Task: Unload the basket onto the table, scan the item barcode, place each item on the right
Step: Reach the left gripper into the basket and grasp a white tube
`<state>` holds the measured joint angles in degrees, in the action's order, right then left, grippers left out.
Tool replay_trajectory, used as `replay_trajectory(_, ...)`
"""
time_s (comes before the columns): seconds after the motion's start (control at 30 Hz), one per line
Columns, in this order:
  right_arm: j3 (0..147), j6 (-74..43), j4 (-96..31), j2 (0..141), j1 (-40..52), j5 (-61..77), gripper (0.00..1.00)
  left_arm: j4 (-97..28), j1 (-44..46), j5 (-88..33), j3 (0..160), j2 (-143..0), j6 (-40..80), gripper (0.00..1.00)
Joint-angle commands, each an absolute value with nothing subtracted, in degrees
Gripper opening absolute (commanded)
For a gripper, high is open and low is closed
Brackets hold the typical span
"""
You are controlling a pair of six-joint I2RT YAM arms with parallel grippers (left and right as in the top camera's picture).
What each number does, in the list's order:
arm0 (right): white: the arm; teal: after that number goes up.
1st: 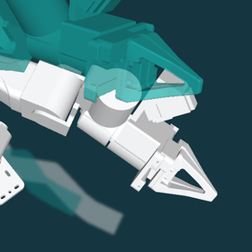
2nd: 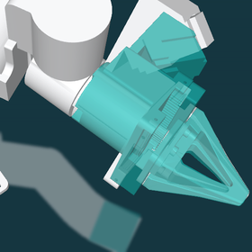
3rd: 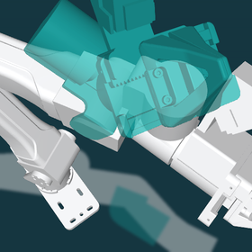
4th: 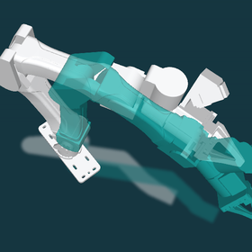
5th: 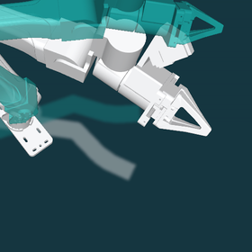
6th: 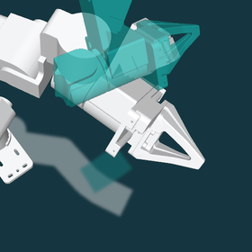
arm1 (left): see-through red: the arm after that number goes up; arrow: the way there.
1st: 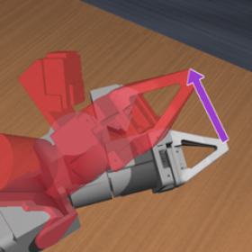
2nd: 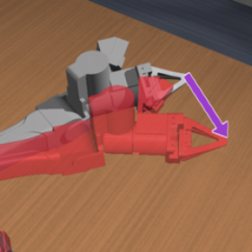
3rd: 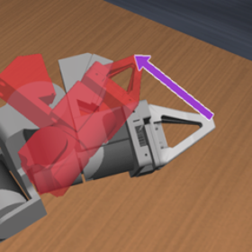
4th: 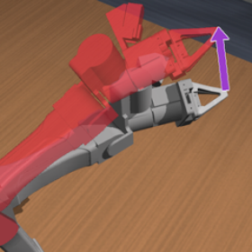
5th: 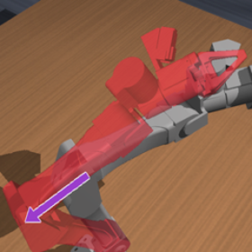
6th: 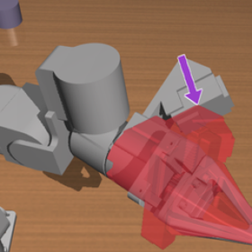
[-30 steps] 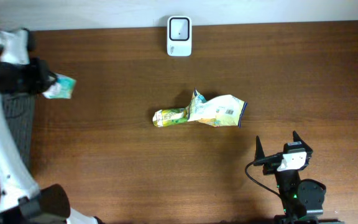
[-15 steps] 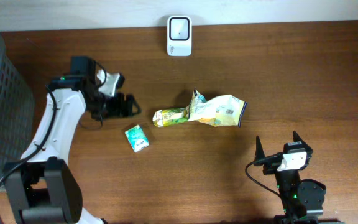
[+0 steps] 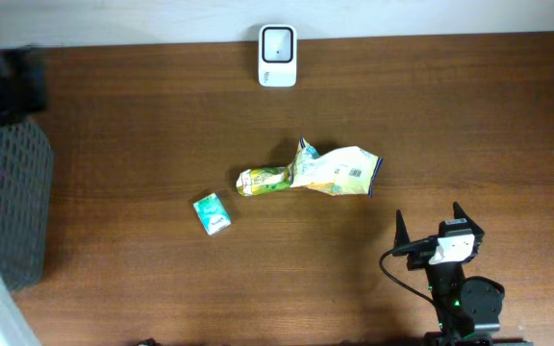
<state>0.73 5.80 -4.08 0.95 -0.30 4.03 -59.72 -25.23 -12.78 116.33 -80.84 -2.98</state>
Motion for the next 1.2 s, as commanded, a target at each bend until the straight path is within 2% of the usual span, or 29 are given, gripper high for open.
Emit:
replay_trajectory(0.0, 0.3, 5.5, -4.1, 0.7, -0.4, 4.3, 0.99, -62.3, -35.5, -3.0, 116.2, -82.6, -2.3, 0.99)
replay_trajectory(0.1, 0.3, 5.6, -4.1, 0.7, -0.4, 4.3, 0.99, -62.3, -45.8, -3.2, 116.2, -84.9, 2.4, 1.00)
replay_trajectory(0.2, 0.3, 5.5, -4.1, 0.7, -0.4, 4.3, 0.99, -63.5, -48.9, -3.6, 116.0, -88.7, 0.3, 0.98)
replay_trajectory(0.3, 0.3, 5.6, -4.1, 0.7, -0.4, 4.3, 0.99, -66.0, -48.9, 1.7, 114.2, -93.3, -1.8, 0.97)
replay_trajectory(0.47, 0.3, 5.5, -4.1, 0.7, -0.4, 4.3, 0.99, -62.3, -48.9, 9.7, 110.0, -100.9, -2.0, 0.97)
replay_trajectory(0.6, 0.3, 5.6, -4.1, 0.7, -0.4, 4.3, 0.99, -60.2, -48.9, 16.8, 106.9, -106.4, -4.6, 0.90)
replay_trajectory(0.8, 0.3, 5.5, -4.1, 0.7, -0.4, 4.3, 0.99, -47.6, -49.1, 17.0, 96.9, -110.1, -12.6, 0.90)
replay_trajectory(0.9, 0.3, 5.6, -4.1, 0.7, -0.4, 4.3, 0.99, -37.4, -49.3, 16.7, 90.9, -112.0, -16.4, 0.96)
replay_trajectory(1.17, 0.3, 5.6, -4.1, 0.7, -0.4, 4.3, 0.99, -32.0, -51.0, 16.3, 90.8, -122.2, -19.4, 0.90)
